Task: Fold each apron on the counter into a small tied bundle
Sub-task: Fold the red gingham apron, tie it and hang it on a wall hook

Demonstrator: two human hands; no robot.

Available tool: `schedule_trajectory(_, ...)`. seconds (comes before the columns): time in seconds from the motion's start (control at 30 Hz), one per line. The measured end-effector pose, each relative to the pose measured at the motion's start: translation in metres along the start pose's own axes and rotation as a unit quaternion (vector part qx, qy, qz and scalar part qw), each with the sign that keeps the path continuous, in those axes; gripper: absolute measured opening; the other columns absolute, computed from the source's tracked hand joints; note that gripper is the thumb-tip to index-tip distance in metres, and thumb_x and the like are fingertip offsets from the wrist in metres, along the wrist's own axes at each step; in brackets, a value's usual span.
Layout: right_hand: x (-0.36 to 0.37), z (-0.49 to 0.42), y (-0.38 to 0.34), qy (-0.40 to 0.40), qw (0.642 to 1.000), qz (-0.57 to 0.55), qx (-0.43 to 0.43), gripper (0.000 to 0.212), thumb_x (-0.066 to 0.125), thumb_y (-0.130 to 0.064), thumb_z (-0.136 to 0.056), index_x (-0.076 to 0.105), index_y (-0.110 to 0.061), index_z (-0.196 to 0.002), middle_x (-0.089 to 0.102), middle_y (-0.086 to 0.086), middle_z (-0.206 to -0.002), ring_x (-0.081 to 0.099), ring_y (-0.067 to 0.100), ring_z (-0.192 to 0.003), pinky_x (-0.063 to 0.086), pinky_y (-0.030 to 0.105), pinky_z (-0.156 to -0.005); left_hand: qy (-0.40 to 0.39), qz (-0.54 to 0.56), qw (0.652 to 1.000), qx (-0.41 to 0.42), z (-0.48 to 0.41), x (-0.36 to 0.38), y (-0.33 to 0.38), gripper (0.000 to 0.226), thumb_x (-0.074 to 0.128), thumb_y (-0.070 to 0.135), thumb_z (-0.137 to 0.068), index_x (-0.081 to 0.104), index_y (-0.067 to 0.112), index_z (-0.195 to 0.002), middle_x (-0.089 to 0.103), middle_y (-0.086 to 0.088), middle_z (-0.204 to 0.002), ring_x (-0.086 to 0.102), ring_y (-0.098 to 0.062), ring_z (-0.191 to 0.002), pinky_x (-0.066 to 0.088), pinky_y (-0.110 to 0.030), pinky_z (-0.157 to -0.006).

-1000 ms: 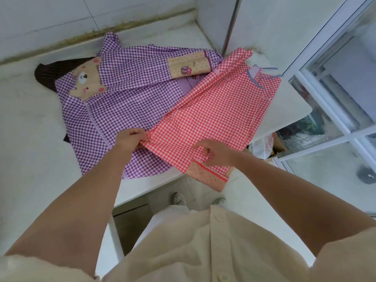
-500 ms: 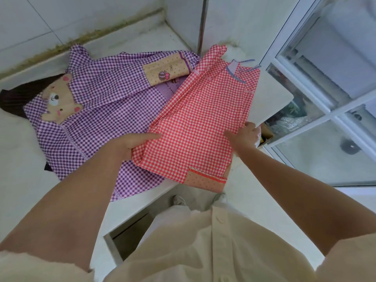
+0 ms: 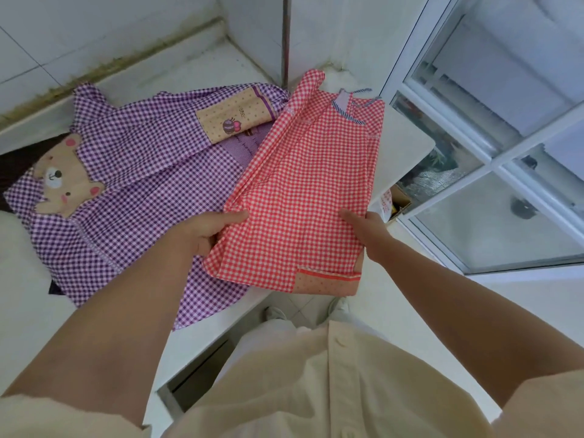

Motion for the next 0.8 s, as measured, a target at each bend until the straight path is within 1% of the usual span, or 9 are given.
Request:
schedule_trajectory(0.13,0.018,0.011,0.010,-0.141,0.987,0.061,0.046,0.025,0.070,-0.024,-0.088,0.050,-0.028,-0.104,0.063,-0.003,-0.107,0.061,0.022,-0.104,0.048,0.038,-0.087,-0.009,-0.067,0.998,-0.012,0.000,0.003,-0.003,0.121,0.093,0.045,-0.048,0.034,0.012,-0.149,0.054,-0.012,-0.139,0.057,-0.031,-0.118,0.042,-0.050,-0.105)
schedule_trajectory(0.23,0.013,0.010,0.002,-0.098,0.992,0.074,0.013,0.034,0.065,-0.019,-0.091,0.051,-0.015,-0.122,0.059,-0.007,-0.102,0.057,0.018,-0.101,0.044,0.036,-0.090,0.071,-0.049,0.996,0.027,-0.003,-0.005,0.003,0.096,0.083,0.035,-0.070,0.035,0.008,-0.148,0.051,-0.012,-0.141,0.053,-0.031,-0.124,0.040,-0.047,-0.105)
schedule_trajectory(0.4,0.012,0.004,-0.006,-0.041,0.995,0.093,-0.015,0.046,0.059,-0.023,-0.096,0.046,-0.007,-0.137,0.056,0.006,-0.134,0.054,0.025,-0.122,0.043,0.037,-0.098,0.146,-0.148,0.975,0.074,-0.001,-0.017,0.005,0.081,0.080,0.032,-0.078,0.040,0.005,-0.144,0.051,-0.015,-0.142,0.052,-0.033,-0.126,0.040,-0.046,-0.106)
schedule_trajectory(0.47,0.012,0.001,-0.007,-0.036,0.992,0.117,-0.022,0.045,0.058,-0.025,-0.096,0.047,-0.007,-0.136,0.056,0.007,-0.136,0.054,0.028,-0.124,0.043,0.040,-0.101,0.236,-0.300,0.919,0.099,0.006,-0.025,0.010,0.075,0.077,0.033,-0.080,0.042,0.004,-0.140,0.049,-0.019,-0.140,0.050,-0.034,-0.125,0.040,-0.044,-0.104)
schedule_trajectory(0.57,0.012,0.000,-0.007,-0.038,0.990,0.130,-0.024,0.044,0.058,-0.025,-0.096,0.047,-0.008,-0.135,0.056,0.007,-0.135,0.054,0.028,-0.123,0.043,0.041,-0.102,0.391,-0.461,0.726,0.327,0.041,-0.008,0.047,0.077,0.074,0.048,-0.075,0.043,0.008,-0.133,0.043,-0.016,-0.133,0.042,-0.031,-0.123,0.035,-0.046,-0.105)
schedule_trajectory(0.6,0.012,0.001,-0.007,-0.039,0.991,0.126,-0.025,0.044,0.059,-0.025,-0.096,0.047,-0.008,-0.135,0.057,0.005,-0.133,0.055,0.026,-0.122,0.043,0.040,-0.101,0.363,-0.480,0.686,0.409,0.049,0.014,0.054,0.076,0.072,0.053,-0.076,0.045,0.012,-0.133,0.043,-0.013,-0.134,0.039,-0.028,-0.124,0.032,-0.047,-0.108)
schedule_trajectory(0.67,0.012,0.004,-0.006,-0.041,0.993,0.104,-0.028,0.042,0.058,-0.023,-0.097,0.047,-0.009,-0.135,0.058,0.001,-0.122,0.056,0.022,-0.111,0.044,0.036,-0.094,0.183,-0.548,0.677,0.456,0.044,0.068,0.049,0.080,0.066,0.066,-0.076,0.042,0.022,-0.138,0.037,-0.006,-0.145,0.032,-0.023,-0.133,0.023,-0.047,-0.116)
schedule_trajectory(0.73,0.012,0.007,-0.004,-0.052,0.994,0.088,-0.026,0.036,0.055,-0.024,-0.098,0.047,-0.013,-0.131,0.058,-0.006,-0.110,0.056,0.017,-0.101,0.043,0.033,-0.086,0.041,-0.661,0.650,0.372,0.021,0.108,0.016,0.097,0.062,0.075,-0.071,0.025,0.031,-0.149,0.018,0.001,-0.157,0.016,-0.021,-0.143,0.010,-0.047,-0.119)
schedule_trajectory(0.8,0.012,0.010,0.003,-0.072,0.994,0.084,-0.007,0.026,0.053,-0.026,-0.098,0.047,-0.018,-0.123,0.061,-0.006,-0.104,0.060,0.017,-0.099,0.046,0.033,-0.082,0.022,-0.745,0.591,0.309,-0.001,0.119,-0.010,0.113,0.066,0.074,-0.069,0.000,0.037,-0.153,-0.003,0.001,-0.161,-0.001,-0.024,-0.147,0.004,-0.057,-0.119)
Point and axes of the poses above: each hand's wrist, its own z-axis away from the middle knuckle, its own x-axis out of the palm, y = z × x, the point moved 9 cm from there along -z, towards the middle knuckle
